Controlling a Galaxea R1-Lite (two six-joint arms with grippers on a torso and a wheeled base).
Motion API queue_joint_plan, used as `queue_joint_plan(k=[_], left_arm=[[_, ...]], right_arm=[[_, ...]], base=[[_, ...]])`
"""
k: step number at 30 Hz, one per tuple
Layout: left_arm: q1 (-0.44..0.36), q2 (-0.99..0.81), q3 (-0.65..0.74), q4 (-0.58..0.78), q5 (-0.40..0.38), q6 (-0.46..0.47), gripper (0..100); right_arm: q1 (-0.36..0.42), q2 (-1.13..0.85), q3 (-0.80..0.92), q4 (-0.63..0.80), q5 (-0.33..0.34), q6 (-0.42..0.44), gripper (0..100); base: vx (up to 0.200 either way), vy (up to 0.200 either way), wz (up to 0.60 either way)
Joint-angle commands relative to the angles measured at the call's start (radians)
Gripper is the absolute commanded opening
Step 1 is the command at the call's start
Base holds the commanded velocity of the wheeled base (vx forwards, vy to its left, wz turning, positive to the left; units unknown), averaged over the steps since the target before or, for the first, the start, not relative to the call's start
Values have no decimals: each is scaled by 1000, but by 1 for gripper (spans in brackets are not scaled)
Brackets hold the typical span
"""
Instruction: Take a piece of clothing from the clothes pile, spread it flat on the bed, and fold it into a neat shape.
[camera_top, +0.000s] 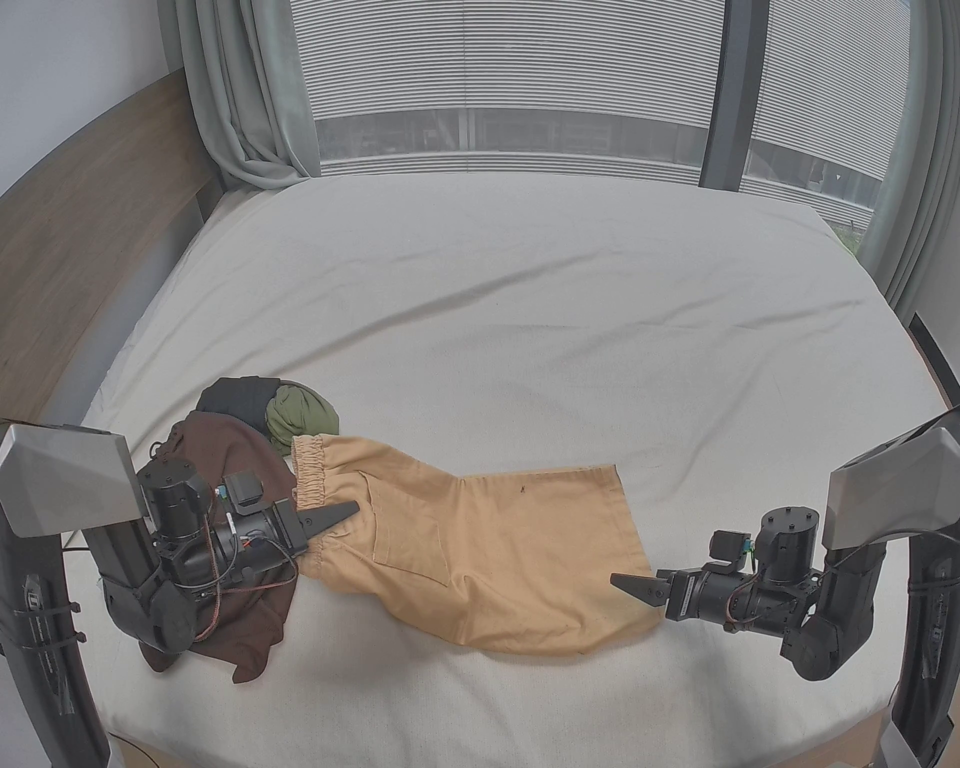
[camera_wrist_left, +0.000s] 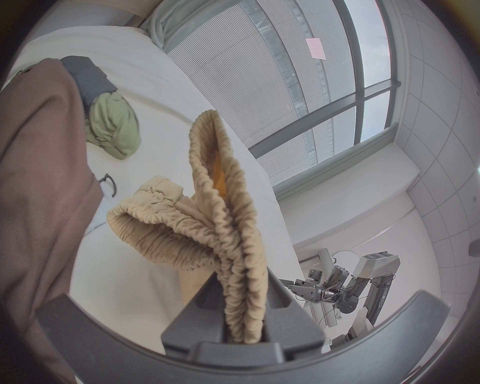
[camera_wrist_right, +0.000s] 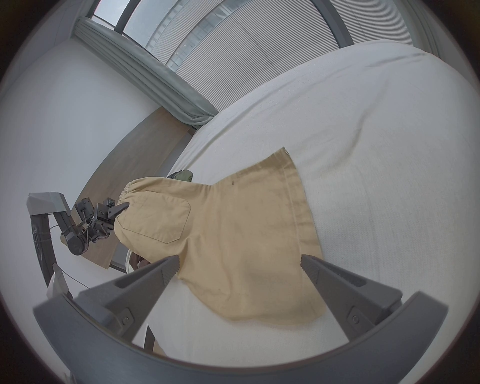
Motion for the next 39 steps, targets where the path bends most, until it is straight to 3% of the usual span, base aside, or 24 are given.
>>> queue_joint_plan(k=[1,19,39], left_arm=[[-49,-10,-29,0,35,-3,0],[-213,1,-130,6,81,-63,0],[-322,77,-250,15,122,-132,0]], right_arm=[[2,-25,3,0,0,0,100],[30,-48,6,0,-3,5,100],[27,-83,0,0,-3,17,100]], base=[[0,0,0],[0,0,0],[0,0,0]])
